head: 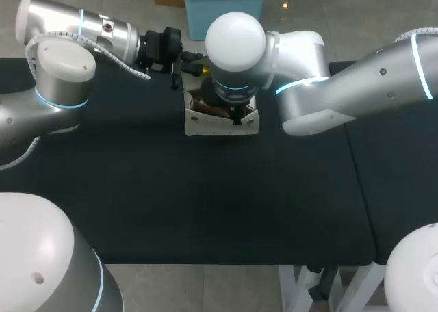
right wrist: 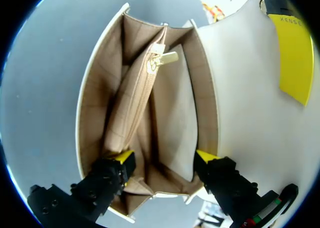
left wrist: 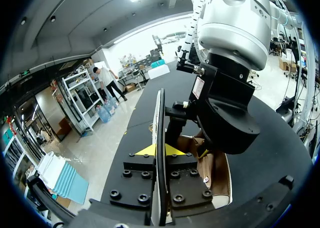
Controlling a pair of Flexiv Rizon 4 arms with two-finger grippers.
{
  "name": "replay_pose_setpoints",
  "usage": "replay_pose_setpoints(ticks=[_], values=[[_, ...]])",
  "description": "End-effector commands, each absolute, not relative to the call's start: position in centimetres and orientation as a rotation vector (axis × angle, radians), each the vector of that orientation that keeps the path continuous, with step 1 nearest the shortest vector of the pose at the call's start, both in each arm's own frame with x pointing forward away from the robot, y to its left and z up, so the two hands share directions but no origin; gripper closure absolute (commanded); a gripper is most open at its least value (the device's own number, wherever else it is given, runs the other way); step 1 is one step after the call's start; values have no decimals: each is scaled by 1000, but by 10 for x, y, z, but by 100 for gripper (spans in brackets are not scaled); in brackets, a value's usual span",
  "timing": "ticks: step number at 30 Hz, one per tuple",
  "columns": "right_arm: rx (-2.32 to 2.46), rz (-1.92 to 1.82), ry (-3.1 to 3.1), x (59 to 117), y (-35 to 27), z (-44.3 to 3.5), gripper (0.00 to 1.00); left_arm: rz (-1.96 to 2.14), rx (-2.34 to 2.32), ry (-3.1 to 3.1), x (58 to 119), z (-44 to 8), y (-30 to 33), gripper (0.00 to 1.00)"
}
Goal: Pick up the bag, open it, inspect its contents, close it, and place it on the opposite side
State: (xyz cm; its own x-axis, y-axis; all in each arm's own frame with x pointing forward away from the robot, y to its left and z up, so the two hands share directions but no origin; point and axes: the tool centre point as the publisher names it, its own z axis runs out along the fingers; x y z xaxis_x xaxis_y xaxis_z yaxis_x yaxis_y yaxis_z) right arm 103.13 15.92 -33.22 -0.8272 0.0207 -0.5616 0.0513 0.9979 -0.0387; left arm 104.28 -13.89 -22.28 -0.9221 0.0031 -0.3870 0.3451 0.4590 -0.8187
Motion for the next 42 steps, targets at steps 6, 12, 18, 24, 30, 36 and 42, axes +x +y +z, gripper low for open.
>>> replay_pose_setpoints(ticks=[6,12,18,24,30,36,42], values=[[55,-76,2540,1035,155,-338,0,-1458,299,2376,1043,-223,-136,100],[59,-67,2531,1034,155,-334,0,-1457,303,2373,1042,-222,-136,100],[89,-46,2480,1035,155,-320,1,-1454,309,2371,1041,-220,-137,100],[112,-23,2411,1031,156,-299,100,-1447,313,2372,1040,-219,-137,100],[116,1,2343,1023,156,-275,100,-1423,302,2375,1039,-215,-136,100],[125,21,2252,1008,153,-243,100,-1392,245,2390,1041,-209,-133,100],[140,29,2171,992,145,-216,100,-1398,219,2424,1033,-199,-133,100]])
